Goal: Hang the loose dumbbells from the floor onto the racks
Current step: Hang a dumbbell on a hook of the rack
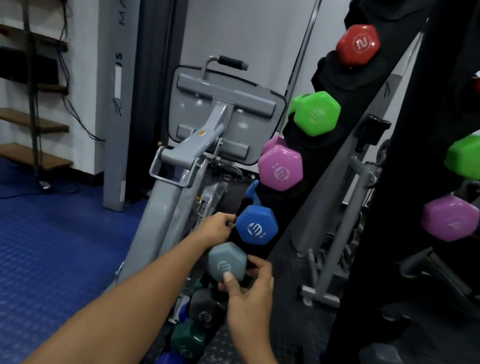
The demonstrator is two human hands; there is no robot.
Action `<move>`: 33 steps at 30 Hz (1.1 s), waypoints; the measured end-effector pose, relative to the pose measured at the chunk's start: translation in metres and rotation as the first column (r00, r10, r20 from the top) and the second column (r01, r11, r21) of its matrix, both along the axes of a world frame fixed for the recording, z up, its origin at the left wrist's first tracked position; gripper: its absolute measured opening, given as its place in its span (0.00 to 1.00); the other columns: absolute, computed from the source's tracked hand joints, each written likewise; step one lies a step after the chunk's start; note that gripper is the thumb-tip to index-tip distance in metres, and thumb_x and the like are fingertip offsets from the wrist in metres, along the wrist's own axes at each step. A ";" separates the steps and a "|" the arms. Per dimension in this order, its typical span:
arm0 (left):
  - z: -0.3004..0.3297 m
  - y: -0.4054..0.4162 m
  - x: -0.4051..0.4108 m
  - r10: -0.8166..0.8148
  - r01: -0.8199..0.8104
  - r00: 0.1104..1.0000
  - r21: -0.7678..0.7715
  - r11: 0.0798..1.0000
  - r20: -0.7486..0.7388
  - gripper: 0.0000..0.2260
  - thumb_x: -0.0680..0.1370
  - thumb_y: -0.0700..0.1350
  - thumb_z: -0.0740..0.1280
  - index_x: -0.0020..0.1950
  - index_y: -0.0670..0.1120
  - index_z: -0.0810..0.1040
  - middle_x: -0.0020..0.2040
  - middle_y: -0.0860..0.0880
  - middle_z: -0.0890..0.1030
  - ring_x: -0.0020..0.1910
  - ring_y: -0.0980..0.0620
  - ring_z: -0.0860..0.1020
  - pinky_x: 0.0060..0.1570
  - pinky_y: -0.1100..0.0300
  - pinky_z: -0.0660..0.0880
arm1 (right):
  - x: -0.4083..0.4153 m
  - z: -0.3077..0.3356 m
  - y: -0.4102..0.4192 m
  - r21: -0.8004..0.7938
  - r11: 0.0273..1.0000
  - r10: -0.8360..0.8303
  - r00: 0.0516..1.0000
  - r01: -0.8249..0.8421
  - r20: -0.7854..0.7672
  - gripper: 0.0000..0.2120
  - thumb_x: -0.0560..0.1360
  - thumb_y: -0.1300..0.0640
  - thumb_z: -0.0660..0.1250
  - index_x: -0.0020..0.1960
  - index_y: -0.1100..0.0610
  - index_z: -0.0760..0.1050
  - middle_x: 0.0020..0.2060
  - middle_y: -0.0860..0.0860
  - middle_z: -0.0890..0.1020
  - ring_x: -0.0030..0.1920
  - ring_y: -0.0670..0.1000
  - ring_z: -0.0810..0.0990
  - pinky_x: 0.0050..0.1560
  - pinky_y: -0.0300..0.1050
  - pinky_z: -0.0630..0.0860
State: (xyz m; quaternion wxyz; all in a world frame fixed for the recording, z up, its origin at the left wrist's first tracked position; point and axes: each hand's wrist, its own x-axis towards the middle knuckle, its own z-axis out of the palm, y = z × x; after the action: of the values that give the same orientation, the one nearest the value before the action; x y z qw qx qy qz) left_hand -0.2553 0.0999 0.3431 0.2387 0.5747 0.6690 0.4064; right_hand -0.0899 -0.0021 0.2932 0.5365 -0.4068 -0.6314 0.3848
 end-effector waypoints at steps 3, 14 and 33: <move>0.001 0.005 -0.003 -0.060 0.067 0.992 -0.057 0.996 0.115 0.13 0.83 0.36 0.61 0.56 0.46 0.85 0.44 0.48 0.87 0.47 0.42 0.83 0.49 0.47 0.78 | 0.006 -0.002 0.006 -0.031 0.999 0.030 1.000 -0.030 0.008 0.22 0.77 0.59 0.74 0.59 0.39 0.69 0.58 0.47 0.73 0.49 0.47 0.83 0.47 0.45 0.85; -0.001 -0.024 0.010 0.010 -0.019 0.965 -0.031 0.999 -0.262 0.19 0.85 0.41 0.58 0.75 0.48 0.75 0.69 0.43 0.80 0.66 0.41 0.77 0.55 0.59 0.69 | 0.041 0.017 0.024 0.060 0.998 -0.019 0.885 -0.010 0.465 0.23 0.72 0.46 0.75 0.61 0.48 0.69 0.55 0.47 0.70 0.47 0.43 0.75 0.39 0.33 0.70; -0.114 -0.195 0.171 0.157 -0.091 0.933 0.210 0.973 -0.323 0.22 0.83 0.55 0.64 0.72 0.46 0.65 0.64 0.46 0.67 0.53 0.46 0.77 0.47 0.54 0.75 | 0.145 -0.026 -0.002 -0.015 1.000 -0.014 0.808 0.028 0.590 0.20 0.77 0.47 0.70 0.66 0.52 0.73 0.59 0.52 0.75 0.56 0.50 0.76 0.55 0.43 0.71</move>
State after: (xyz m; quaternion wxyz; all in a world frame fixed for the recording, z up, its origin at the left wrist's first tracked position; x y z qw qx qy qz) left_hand -0.0844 -0.0953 0.2287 0.0378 0.6127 0.6927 0.3787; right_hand 0.0549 -0.0044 0.2673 0.3138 -0.5189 -0.7577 0.2411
